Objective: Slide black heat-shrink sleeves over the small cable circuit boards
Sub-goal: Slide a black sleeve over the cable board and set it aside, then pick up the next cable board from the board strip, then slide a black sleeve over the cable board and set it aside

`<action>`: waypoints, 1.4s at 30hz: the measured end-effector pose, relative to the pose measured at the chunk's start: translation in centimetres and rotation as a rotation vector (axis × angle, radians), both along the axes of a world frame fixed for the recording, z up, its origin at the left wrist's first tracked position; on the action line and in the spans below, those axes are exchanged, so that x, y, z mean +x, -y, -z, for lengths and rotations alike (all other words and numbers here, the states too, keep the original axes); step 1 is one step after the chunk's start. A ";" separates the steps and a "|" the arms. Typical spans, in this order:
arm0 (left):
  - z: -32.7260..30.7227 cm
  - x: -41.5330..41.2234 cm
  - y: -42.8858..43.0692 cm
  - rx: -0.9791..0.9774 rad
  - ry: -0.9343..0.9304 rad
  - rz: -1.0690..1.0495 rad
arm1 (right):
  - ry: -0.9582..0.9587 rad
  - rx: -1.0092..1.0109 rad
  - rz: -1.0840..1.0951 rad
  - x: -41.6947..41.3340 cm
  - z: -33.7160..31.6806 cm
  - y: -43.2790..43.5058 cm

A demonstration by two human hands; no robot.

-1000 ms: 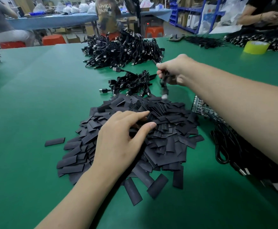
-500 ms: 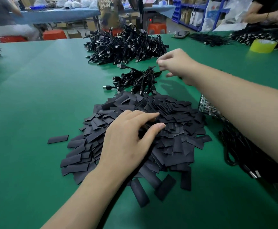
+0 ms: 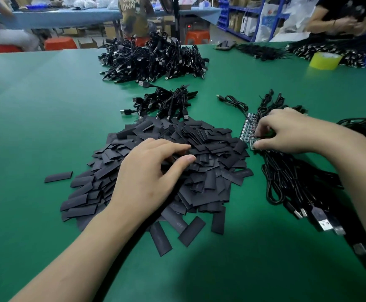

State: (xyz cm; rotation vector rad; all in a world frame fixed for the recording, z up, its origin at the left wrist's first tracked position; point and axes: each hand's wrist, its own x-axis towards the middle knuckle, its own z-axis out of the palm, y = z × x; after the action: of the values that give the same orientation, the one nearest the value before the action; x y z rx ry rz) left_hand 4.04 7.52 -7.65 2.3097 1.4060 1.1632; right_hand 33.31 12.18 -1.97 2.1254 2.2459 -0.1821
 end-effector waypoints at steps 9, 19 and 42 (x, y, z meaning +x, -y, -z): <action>-0.5 0.3 0.5 -0.002 -0.010 0.148 | -0.950 -0.013 -0.223 -1.6 -1.1 2.0; -1.0 0.4 0.3 -0.383 0.347 0.258 | -1.159 0.039 -0.287 -7.7 0.8 3.7; -2.1 0.6 0.9 -0.606 0.671 0.410 | -1.532 -0.252 -0.225 -8.1 2.0 4.3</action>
State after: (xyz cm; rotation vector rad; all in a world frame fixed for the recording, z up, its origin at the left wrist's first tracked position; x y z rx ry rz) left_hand 4.64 6.60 -5.51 1.4823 0.8228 1.0434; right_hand 25.23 7.89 -4.02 1.5974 2.5584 -2.5748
